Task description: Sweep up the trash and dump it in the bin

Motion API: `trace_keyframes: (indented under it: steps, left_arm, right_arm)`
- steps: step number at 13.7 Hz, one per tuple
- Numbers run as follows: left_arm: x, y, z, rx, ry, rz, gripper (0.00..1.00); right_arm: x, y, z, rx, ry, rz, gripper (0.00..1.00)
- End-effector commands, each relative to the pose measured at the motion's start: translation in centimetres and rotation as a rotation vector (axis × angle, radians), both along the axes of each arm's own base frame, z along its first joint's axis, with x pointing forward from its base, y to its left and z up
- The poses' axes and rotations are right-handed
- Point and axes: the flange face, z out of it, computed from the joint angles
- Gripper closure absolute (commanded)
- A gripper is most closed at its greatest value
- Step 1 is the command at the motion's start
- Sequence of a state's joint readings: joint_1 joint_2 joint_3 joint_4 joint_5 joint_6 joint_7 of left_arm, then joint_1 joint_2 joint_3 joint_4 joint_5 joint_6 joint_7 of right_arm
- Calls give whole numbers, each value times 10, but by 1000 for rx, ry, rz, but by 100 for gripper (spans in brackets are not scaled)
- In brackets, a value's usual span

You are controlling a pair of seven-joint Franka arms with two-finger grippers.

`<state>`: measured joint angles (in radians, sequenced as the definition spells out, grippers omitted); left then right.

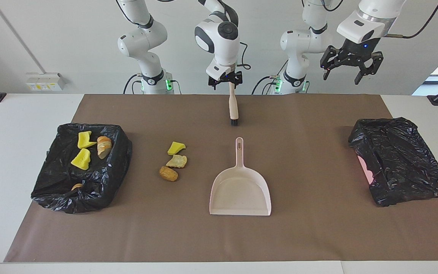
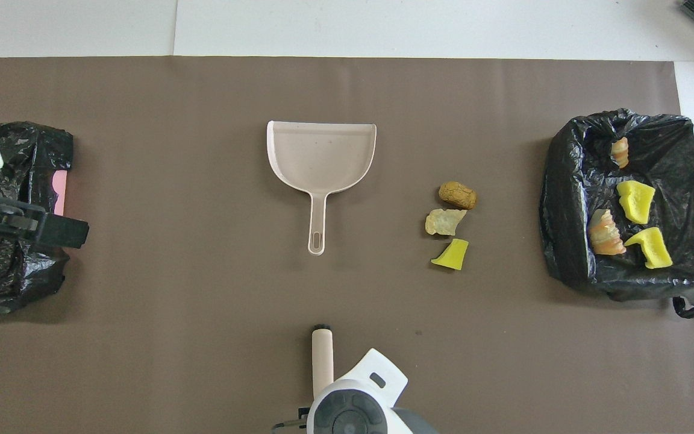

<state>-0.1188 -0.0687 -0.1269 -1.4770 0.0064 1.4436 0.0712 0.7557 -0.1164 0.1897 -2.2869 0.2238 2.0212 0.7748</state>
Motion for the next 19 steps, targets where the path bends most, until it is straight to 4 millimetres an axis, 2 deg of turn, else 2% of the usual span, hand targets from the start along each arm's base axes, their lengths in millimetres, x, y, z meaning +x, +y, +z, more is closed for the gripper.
trace_keyframes:
  steps: [1, 2, 4, 8, 9, 11, 12, 13, 14, 15, 18, 19]
  left_arm:
    - [-2, -38, -26, -26, -55, -22, 0]
    - [0, -57, -43, -35, -65, -24, 0]
    - [-3, -99, -81, -47, -70, -20, 0]
    - [1, -168, -156, -88, -89, 10, 0]
    - [4, -187, -179, -94, -82, 25, 0]
    - [4, -233, -236, -92, -61, 29, 0]
    - [10, -247, -259, -116, -78, 55, 0]
    - [10, -258, -275, -130, -85, 60, 0]
    - [12, -261, -286, -125, -75, 62, 0]
    - [14, -257, -288, -124, -74, 68, 0]
    - [17, -242, -317, -132, -86, 87, 0]
    - [19, -240, -318, -137, -90, 94, 0]
  right_arm:
    - [-34, 10, -24, 8, -10, -27, 0]
    - [-47, 16, -34, 20, -19, -38, 0]
    - [-59, 19, -47, 21, -16, -33, 0]
    - [-72, 25, -48, 28, -9, -23, 0]
    - [-74, 27, -48, 31, -9, -21, 3]
    - [-72, 28, -53, 33, -8, -24, 38]
    - [-71, 30, -57, 39, -14, -28, 52]
    - [-71, 30, -59, 39, -13, -24, 74]
    - [-71, 30, -60, 35, -10, -25, 98]
    - [-69, 30, -60, 32, -7, -30, 100]
    - [-62, 31, -62, 26, -1, -27, 100]
    - [-58, 29, -61, 21, -5, -30, 100]
